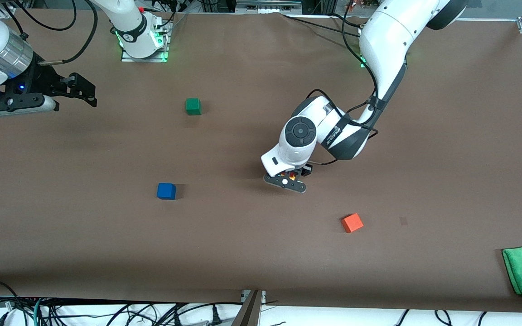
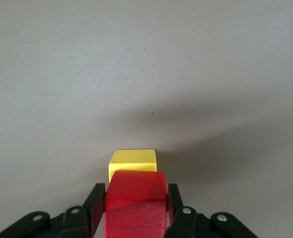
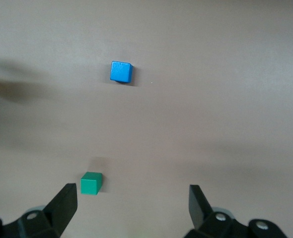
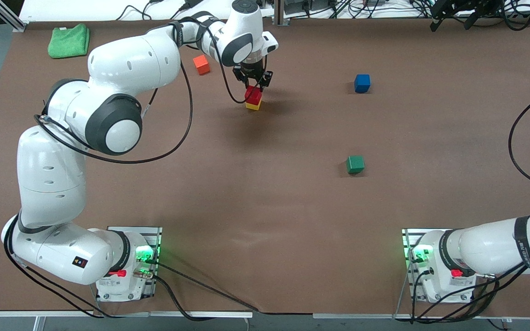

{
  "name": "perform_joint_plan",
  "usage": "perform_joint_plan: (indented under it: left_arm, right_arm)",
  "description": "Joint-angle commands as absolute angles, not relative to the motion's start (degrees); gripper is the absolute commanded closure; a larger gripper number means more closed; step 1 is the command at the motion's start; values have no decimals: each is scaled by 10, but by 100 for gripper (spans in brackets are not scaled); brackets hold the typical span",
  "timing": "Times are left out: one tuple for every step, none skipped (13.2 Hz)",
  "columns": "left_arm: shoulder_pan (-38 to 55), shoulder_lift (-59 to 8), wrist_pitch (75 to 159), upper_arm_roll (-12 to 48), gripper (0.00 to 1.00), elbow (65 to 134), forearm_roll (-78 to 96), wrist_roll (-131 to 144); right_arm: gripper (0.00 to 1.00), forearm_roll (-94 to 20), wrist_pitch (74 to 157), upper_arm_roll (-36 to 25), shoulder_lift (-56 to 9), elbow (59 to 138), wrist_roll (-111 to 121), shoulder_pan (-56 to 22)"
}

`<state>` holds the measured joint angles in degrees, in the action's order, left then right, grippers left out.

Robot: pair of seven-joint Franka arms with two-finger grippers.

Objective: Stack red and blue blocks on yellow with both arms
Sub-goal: 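Set the red cube on the yellow cube while the right gripper reaches out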

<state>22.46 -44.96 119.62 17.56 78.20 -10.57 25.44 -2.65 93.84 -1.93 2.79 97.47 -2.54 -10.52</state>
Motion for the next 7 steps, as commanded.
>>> perform_joint_plan:
  left_arm:
    - [231, -466, 1187, 173, 86, 752, -119, 261]
    - [230, -466, 1187, 173, 84, 751, -119, 261]
    - [230, -466, 1187, 171, 58, 750, -119, 261]
    - [230, -466, 1187, 166, 1, 748, -118, 262]
    - [230, -466, 1187, 166, 0, 737, -118, 265]
    - [229, -465, 1184, 166, 0, 729, -118, 265]
    - [224, -461, 1180, 166, 0, 723, -117, 263]
  right_arm:
    - [1, -27, 927, -14, 29, 969, -34, -108]
    - [1, -28, 934, -14, 21, 968, -35, -113]
    - [1, -32, 939, -14, 12, 963, -40, -120]
    - [1, -43, 943, -14, -8, 948, -67, -128]
    - [1, -47, 943, -14, -28, 927, -96, -140]
    - [1, -47, 944, -15, -49, 910, -118, -159]
    - [1, -47, 945, -15, -71, 890, -149, -174]
